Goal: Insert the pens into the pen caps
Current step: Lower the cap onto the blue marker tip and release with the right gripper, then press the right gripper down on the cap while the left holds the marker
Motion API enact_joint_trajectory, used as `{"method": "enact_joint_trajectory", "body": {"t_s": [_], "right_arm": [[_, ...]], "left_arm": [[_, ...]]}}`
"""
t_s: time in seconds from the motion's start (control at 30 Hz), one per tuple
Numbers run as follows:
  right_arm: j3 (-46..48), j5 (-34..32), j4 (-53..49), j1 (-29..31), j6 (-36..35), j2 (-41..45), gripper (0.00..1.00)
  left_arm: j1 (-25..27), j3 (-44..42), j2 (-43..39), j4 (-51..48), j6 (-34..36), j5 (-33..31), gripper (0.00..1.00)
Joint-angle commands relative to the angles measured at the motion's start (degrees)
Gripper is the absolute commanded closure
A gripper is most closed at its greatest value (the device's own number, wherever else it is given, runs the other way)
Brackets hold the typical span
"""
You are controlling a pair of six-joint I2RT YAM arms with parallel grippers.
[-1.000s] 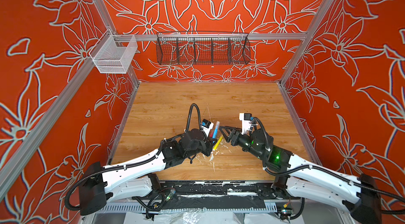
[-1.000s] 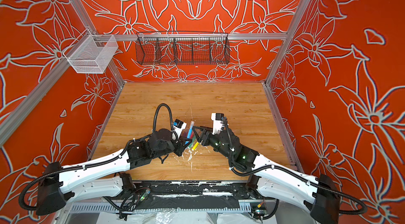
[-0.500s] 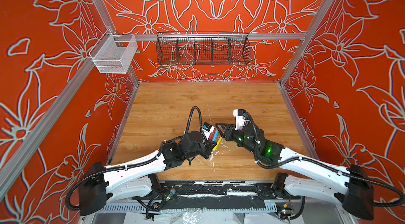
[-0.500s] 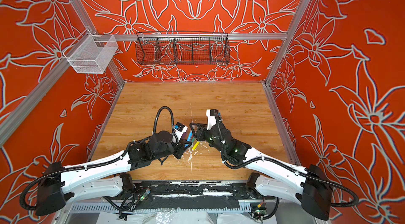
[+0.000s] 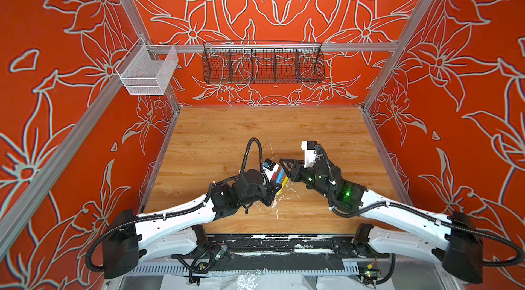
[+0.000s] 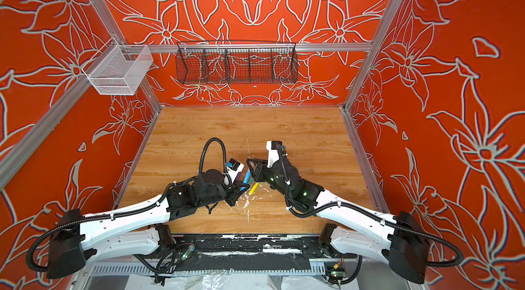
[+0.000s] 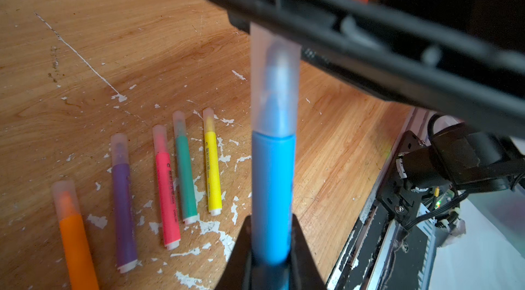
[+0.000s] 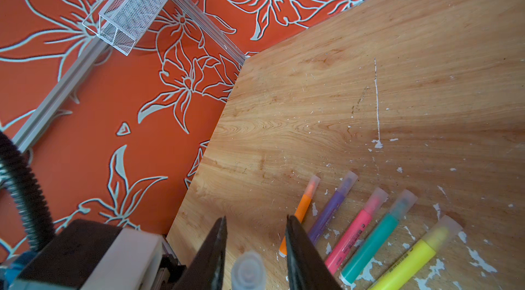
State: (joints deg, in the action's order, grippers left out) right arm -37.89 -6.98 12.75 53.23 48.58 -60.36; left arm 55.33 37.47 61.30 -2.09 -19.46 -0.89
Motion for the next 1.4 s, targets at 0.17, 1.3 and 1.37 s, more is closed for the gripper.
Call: {"method": "enact_joint_trajectory", "body": {"t_s": [0.17, 1.3, 1.37], "right_arm": [[-2.62, 0.92, 0.55, -0.41, -0.11, -1.64, 0.82], [4.67, -0.4, -0.8, 9.88, 2.18, -1.08, 1.0], [4.86, -0.4, -0.4, 10.36, 2.55, -2.16, 1.0]], "left_arm": [[-0.22, 0.74, 0.77, 1.74, 0.51, 0.06, 1.0], [-2.59, 16.92, 6.1, 0.85, 5.25, -12.48, 1.0], [-3.01, 17.49, 6.39, 0.62, 5.52, -12.47, 1.0]]}}
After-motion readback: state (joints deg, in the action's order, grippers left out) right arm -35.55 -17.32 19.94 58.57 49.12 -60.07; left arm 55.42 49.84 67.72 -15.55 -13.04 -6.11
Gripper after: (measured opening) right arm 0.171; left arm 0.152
